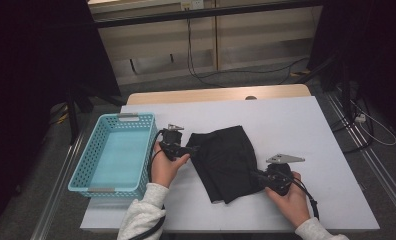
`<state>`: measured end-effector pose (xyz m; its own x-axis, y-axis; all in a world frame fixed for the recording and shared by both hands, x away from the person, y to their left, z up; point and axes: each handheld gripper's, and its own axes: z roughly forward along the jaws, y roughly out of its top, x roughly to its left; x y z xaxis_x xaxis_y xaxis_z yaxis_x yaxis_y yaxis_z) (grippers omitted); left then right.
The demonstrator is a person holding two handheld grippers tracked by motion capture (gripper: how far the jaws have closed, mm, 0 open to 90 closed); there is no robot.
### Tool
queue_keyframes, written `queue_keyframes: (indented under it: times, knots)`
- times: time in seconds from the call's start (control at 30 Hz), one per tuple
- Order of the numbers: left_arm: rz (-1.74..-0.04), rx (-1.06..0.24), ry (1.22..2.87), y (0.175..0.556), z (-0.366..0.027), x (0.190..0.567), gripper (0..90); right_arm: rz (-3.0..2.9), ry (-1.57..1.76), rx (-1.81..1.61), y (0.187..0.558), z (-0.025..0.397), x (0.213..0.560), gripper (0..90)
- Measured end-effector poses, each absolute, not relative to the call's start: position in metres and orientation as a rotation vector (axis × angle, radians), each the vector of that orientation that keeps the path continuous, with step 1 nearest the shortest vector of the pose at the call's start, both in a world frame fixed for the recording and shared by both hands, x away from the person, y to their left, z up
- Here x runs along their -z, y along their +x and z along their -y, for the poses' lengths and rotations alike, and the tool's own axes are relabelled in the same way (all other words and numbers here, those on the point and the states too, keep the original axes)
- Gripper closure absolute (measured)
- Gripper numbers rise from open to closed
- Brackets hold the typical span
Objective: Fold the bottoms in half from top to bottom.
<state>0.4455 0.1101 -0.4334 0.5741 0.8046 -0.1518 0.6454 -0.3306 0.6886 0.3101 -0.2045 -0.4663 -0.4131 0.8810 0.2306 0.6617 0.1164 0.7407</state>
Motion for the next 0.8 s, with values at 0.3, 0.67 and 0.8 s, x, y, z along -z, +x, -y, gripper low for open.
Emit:
queue_keyframes:
  times: [0.3,0.67,0.8]
  knots:
    - [-1.178,-0.276,2.038,0.448,-0.114,0.428,14.0,-2.162,1.522,-1.198,0.305,0.205,0.463,81.0]
    - [-1.198,-0.281,2.071,0.467,-0.103,0.432,13.9,-2.178,1.499,-1.198,0.302,0.206,0.461,81.0]
    - [-1.209,-0.275,2.085,0.477,-0.098,0.436,13.1,-2.180,1.495,-1.202,0.301,0.207,0.460,80.9]
